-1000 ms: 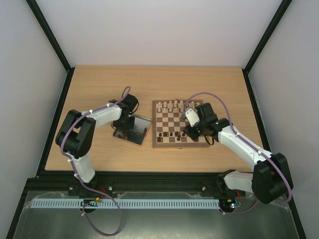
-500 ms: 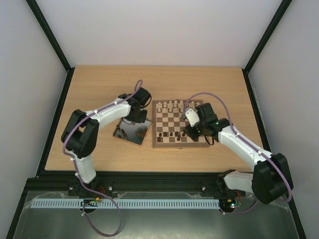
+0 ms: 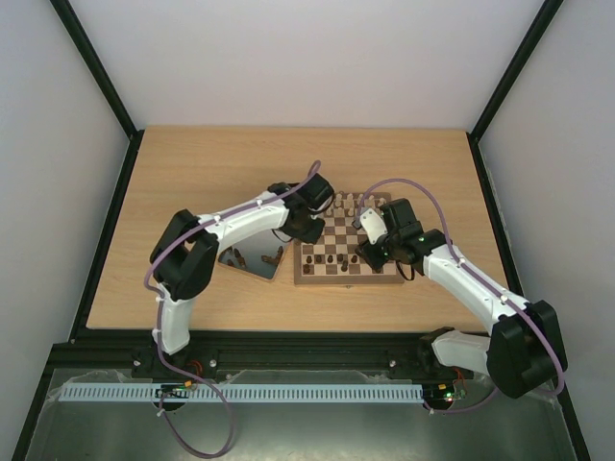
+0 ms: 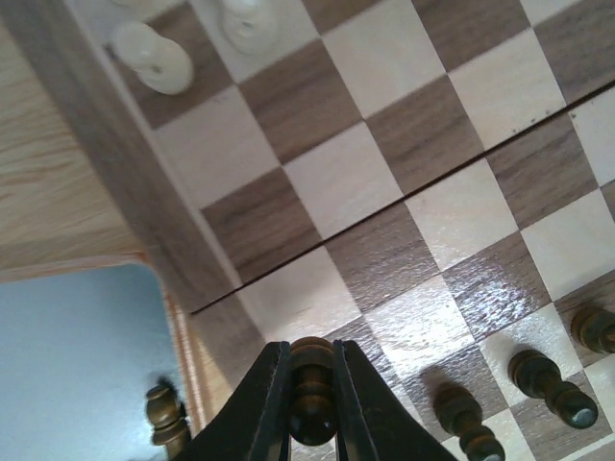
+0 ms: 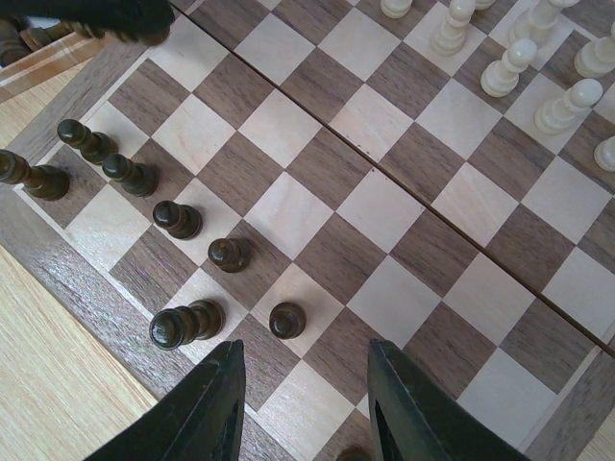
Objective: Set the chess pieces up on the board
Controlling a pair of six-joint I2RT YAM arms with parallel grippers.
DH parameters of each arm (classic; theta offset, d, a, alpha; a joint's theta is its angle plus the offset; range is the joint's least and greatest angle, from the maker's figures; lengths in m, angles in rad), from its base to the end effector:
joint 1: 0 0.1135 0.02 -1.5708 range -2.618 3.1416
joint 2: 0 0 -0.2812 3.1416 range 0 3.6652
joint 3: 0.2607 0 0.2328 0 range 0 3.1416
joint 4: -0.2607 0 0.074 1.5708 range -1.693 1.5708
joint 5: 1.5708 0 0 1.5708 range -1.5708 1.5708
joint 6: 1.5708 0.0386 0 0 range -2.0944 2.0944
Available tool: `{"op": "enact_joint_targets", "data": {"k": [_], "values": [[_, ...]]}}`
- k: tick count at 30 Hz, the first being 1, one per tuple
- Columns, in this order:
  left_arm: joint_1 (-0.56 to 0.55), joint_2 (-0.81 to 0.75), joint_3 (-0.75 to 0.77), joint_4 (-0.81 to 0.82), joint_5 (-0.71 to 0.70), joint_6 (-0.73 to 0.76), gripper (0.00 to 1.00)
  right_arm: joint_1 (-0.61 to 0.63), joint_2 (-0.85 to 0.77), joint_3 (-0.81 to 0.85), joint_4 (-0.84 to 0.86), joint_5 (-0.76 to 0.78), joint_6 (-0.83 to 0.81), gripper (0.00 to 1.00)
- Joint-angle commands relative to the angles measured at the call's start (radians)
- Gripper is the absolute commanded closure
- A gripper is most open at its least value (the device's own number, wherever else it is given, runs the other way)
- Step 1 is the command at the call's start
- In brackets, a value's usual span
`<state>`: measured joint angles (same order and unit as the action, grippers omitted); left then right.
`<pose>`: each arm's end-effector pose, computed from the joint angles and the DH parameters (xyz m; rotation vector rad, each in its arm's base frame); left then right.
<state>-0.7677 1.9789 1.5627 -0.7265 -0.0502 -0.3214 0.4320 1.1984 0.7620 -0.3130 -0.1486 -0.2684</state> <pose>0.2951 -0.2822 0.2332 0.5916 2.6744 -0.2496 0.2056 0.1011 0.2583 -0.8675 2.1557 0.2549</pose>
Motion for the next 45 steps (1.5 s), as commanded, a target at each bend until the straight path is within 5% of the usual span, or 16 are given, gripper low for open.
{"op": "enact_joint_targets", "data": {"k": [1,15,24,33,45], "values": [[-0.013,0.039,0.044,-0.046,0.027,0.004,0.96,-0.006,-0.017,-0.01,-0.008,0.0,0.006,0.63],[-0.018,0.125,0.088,-0.071,0.039,0.005,0.93,-0.007,-0.014,-0.01,-0.013,-0.008,0.003,0.63],[-0.018,0.043,0.078,-0.064,-0.027,0.017,0.56,-0.007,-0.015,0.009,-0.025,-0.029,-0.006,0.63],[0.04,-0.251,-0.276,0.135,-0.018,-0.001,0.52,-0.006,0.099,0.157,-0.101,-0.099,-0.098,0.63],[0.184,-0.533,-0.614,0.344,0.102,-0.124,0.49,0.142,0.488,0.537,-0.229,-0.089,-0.114,0.64]]}}
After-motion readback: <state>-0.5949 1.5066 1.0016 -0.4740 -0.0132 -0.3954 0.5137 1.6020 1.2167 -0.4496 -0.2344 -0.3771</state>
